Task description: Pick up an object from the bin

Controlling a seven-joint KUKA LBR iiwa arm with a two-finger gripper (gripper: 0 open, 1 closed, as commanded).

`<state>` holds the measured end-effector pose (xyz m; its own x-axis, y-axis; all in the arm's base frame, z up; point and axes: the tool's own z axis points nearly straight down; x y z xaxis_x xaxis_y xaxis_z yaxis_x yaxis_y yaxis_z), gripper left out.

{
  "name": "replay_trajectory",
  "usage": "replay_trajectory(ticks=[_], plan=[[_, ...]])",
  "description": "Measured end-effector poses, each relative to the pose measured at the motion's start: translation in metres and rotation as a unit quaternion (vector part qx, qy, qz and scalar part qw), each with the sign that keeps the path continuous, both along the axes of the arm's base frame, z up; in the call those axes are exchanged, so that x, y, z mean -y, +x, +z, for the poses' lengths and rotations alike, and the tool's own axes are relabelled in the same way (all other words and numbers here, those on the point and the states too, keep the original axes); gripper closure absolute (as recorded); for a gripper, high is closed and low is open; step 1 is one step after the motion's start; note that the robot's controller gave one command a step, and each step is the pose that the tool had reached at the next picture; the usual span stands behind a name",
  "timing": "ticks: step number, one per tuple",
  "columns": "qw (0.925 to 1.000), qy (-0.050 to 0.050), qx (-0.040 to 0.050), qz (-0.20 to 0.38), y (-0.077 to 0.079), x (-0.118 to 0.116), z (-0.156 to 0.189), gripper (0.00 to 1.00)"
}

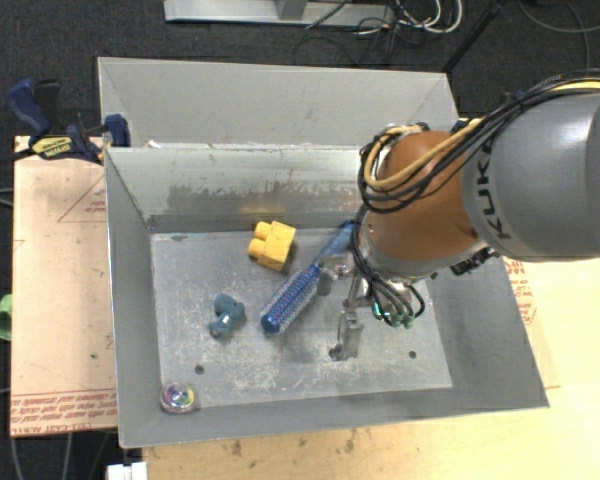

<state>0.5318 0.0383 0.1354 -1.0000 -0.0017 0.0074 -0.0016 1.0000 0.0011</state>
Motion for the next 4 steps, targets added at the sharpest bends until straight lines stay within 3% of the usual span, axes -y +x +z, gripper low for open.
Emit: replay_trajectory(ticks=[1, 2, 3, 4], plan=[[1.0000, 0.000, 0.0063, 0.003, 0.030, -0.011, -0.047, 0.00], [0.9980, 0.000, 0.0079, 0.063, 0.033, -0.002, 0.022, 0.00], [0.9854, 0.001, 0.0054, 0.170, 0.064, -0.012, -0.066, 0.00], [0.9855, 0.001, 0.0047, 0.170, 0.064, -0.011, -0.066, 1.00]])
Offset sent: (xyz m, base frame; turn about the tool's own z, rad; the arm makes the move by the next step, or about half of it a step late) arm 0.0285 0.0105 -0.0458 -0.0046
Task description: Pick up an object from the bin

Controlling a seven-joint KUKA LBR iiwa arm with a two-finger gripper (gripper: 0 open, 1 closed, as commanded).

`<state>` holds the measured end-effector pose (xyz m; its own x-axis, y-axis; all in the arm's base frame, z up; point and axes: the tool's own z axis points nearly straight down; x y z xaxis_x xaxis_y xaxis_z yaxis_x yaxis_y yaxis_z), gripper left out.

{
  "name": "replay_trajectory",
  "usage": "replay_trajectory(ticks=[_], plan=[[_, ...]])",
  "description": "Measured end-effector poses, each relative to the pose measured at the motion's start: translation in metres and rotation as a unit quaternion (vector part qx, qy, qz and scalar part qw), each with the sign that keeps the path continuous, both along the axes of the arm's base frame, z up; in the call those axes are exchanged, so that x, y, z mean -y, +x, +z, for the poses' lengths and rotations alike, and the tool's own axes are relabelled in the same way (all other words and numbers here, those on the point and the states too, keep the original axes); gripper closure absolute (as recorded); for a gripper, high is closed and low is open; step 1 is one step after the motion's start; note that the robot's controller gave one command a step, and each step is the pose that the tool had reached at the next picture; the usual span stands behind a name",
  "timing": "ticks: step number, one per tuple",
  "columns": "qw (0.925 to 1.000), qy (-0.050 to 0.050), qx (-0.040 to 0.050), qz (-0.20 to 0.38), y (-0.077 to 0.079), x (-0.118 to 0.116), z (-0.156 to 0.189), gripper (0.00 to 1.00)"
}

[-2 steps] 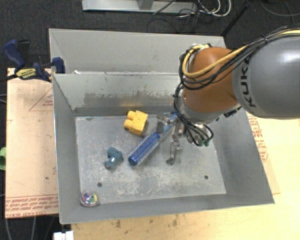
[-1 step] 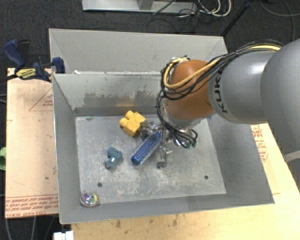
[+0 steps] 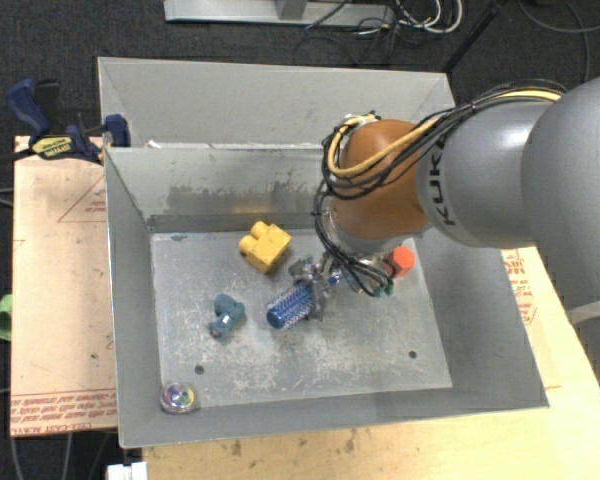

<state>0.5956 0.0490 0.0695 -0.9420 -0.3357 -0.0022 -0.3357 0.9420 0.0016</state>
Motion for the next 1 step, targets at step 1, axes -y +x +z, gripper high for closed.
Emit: replay_trajectory(ticks=[1], plan=[[0.9995, -0.001, 0.0027, 0.032, -0.0465, 0.0302, 0.1369, 1.00]])
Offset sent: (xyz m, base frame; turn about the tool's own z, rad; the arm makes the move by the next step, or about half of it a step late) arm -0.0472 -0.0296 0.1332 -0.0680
